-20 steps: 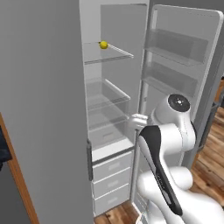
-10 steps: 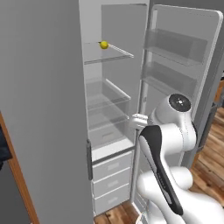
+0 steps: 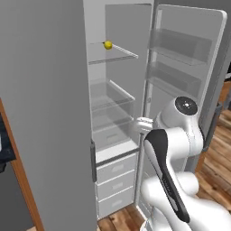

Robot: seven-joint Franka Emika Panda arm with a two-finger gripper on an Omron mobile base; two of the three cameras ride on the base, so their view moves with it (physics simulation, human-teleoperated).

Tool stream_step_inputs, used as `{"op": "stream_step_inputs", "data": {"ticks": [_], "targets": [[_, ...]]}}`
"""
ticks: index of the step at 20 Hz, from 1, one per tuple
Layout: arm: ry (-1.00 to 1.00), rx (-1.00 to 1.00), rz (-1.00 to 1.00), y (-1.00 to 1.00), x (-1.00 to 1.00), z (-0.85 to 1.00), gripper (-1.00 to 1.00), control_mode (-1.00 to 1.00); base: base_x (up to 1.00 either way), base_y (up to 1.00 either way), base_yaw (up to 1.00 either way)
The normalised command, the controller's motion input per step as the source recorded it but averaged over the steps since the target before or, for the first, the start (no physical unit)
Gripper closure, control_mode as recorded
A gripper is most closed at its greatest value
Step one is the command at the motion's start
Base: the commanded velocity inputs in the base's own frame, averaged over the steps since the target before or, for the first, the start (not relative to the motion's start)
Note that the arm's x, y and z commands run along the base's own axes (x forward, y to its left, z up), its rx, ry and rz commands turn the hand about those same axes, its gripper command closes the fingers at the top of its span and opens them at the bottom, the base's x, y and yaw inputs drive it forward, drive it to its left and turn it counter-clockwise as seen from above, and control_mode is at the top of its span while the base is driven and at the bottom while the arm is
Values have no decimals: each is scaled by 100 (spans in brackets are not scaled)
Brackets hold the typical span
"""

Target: Place one lemon and one chicken drumstick in each tupperware on the nearby counter, to pack two identical lunches.

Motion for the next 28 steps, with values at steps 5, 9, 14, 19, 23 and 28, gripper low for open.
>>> {"op": "stream_step_inputs", "data": {"ticks": [5,9,14,19,23,28], "targets": [[0,0,0,0,0,0,-100,100,79,0,0],[0,0,0,0,0,0,-100,100,80,-7,0],[0,0,0,0,0,0,-100,100,51,29,1],[0,0,0,0,0,0,-100,100,-8,13,3],[0,0,0,0,0,0,-100,100,-9,6,35],[0,0,0,0,0,0,-100,100,8,-18,12]]}}
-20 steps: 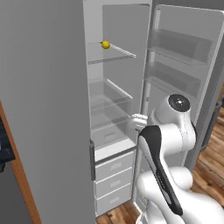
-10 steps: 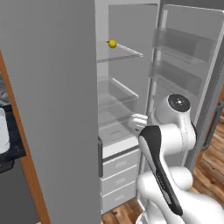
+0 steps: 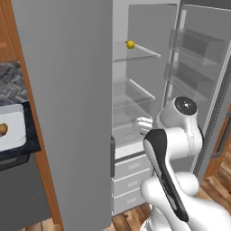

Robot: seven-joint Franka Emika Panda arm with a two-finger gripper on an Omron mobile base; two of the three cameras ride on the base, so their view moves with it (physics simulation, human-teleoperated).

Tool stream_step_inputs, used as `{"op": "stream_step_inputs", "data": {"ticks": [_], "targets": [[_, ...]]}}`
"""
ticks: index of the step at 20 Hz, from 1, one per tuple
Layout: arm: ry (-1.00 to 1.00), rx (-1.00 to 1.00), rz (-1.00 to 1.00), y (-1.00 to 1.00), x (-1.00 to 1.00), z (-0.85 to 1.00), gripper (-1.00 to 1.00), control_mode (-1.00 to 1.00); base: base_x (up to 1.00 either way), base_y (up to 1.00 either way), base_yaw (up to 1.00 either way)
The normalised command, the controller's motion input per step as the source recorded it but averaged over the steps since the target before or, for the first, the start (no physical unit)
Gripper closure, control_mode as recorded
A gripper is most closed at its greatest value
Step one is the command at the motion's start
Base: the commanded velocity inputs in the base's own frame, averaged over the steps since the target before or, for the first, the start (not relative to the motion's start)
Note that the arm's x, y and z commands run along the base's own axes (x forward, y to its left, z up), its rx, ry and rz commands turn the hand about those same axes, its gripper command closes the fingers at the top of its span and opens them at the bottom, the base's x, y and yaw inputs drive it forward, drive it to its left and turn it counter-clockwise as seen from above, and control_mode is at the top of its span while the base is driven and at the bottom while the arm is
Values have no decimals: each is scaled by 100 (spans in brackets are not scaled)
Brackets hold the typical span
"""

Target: Place one lemon and one chicken drumstick in each tupperware on the nearby counter, to pack two identical lunches.

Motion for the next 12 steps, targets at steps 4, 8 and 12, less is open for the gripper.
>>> {"op": "stream_step_inputs", "data": {"ticks": [4,8,12], "targets": [[0,0,0,0,0,0,-100,100,16,-54,7],[0,0,0,0,0,0,-100,100,37,-100,1],[0,0,0,0,0,0,-100,100,-4,-75,14]]}}
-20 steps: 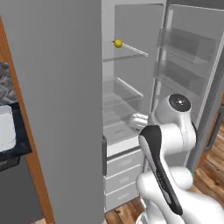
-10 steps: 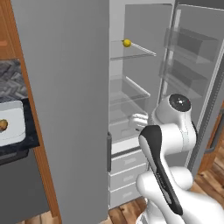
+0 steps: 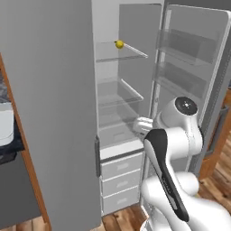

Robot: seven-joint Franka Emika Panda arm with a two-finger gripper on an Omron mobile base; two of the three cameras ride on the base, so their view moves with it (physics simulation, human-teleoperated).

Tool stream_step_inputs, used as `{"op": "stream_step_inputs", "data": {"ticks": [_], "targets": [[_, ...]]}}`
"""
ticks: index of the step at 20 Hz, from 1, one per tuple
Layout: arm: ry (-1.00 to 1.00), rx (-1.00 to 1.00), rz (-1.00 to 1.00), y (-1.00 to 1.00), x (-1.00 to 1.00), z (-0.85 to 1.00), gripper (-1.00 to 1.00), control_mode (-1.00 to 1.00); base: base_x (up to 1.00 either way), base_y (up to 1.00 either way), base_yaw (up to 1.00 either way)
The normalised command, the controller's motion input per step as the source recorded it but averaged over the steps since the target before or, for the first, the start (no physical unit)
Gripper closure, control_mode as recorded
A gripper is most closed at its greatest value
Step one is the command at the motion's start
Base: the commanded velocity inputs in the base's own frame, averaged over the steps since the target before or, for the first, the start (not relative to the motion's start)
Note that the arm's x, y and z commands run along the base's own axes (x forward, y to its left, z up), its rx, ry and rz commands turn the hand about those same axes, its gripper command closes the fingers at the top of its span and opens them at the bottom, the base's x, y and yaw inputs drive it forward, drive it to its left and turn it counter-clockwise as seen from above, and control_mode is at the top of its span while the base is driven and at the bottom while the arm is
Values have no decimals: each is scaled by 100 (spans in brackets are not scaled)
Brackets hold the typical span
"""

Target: Place one lemon and one chicken drumstick in each tupperware on the nearby counter, to pack two identical lunches.

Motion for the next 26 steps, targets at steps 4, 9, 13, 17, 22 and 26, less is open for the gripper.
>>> {"op": "stream_step_inputs", "data": {"ticks": [4,9,13,17,22,26], "targets": [[0,0,0,0,0,0,-100,100,-91,52,-2],[0,0,0,0,0,0,-100,100,-33,48,-3],[0,0,0,0,0,0,-100,100,84,88,-1],[0,0,0,0,0,0,-100,100,100,25,-4],[0,0,0,0,0,0,-100,100,72,-77,-1],[0,0,0,0,0,0,-100,100,-16,-99,5]]}}
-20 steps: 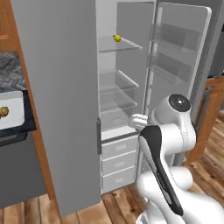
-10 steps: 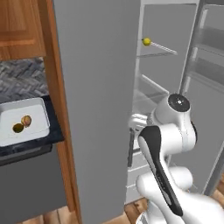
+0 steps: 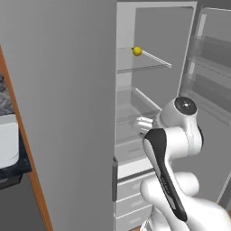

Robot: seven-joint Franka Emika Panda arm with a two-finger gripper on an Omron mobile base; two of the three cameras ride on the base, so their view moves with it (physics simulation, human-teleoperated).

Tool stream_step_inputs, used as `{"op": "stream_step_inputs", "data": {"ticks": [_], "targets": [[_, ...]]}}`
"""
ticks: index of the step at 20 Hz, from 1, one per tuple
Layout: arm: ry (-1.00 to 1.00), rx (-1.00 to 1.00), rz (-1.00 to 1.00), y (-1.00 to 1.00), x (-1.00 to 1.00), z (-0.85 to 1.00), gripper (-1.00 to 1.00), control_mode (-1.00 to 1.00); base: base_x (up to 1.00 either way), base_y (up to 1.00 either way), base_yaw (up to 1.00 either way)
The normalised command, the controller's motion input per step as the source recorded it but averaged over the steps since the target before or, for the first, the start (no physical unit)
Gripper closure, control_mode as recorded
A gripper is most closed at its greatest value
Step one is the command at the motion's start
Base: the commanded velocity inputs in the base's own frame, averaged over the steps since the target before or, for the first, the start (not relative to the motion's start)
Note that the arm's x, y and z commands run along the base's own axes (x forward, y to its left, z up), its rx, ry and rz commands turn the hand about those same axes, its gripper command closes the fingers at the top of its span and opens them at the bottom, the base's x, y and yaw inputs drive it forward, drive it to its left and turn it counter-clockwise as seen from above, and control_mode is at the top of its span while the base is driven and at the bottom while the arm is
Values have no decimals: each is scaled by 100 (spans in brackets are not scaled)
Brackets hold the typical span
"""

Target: Place one lemon and one chicken drumstick in each tupperware on the nearby counter, to pack two identical lunches.

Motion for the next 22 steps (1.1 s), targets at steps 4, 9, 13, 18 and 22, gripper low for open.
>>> {"op": "stream_step_inputs", "data": {"ticks": [4,9,13,18,22], "targets": [[0,0,0,0,0,0,-100,100,-5,-68,8],[-20,-18,18,0,6,59,-100,-100,7,-3,8],[-42,-35,21,-10,-4,100,-100,-100,0,0,0],[-38,-27,12,-24,-3,100,-100,-100,0,0,0],[-13,-6,6,-29,36,100,-100,-100,0,0,0]]}}
